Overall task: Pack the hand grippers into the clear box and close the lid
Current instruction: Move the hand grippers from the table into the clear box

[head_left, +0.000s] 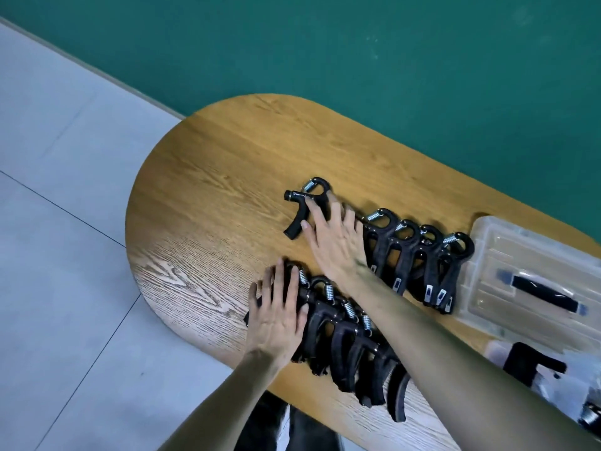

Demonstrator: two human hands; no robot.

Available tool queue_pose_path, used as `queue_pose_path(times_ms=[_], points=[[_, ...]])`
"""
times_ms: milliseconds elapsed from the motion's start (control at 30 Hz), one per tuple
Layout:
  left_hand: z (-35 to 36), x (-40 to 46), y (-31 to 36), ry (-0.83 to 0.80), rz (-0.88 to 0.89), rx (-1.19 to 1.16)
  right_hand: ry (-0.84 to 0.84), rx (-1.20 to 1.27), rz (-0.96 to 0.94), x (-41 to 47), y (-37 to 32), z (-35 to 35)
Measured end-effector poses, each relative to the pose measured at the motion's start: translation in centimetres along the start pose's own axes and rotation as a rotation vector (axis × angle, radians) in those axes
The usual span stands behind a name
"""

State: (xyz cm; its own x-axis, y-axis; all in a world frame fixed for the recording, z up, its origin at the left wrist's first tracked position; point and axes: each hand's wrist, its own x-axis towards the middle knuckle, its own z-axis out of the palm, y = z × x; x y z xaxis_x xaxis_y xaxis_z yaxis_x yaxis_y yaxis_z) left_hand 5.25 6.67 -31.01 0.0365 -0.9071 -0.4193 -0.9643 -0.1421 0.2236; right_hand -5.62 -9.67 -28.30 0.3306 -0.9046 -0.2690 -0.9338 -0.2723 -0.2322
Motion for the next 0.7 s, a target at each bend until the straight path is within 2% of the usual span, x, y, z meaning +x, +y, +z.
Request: queue_pose_path(times_ms=[133, 267, 467, 700], points=[[0.7, 0.2, -0.3, 0.002, -0.013, -0.096, -0.051, 0.004, -0.017, 3.3, -0.1, 2.8], [1.1, 0.2, -0.4, 0.045, -0.008, -0.141, -0.02, -0.009, -0.027, 4.6, -0.5, 4.5], [1.0, 0.1, -0.3, 0.019, -0.009, -0.18, 0.036, -0.029, -0.036, 5.1, -0.9, 5.2], [0.8, 0.1, -0.2, 0.017, -0.012, -0.175, 0.023, -0.044, -0.094, 5.1, -0.5, 5.2]])
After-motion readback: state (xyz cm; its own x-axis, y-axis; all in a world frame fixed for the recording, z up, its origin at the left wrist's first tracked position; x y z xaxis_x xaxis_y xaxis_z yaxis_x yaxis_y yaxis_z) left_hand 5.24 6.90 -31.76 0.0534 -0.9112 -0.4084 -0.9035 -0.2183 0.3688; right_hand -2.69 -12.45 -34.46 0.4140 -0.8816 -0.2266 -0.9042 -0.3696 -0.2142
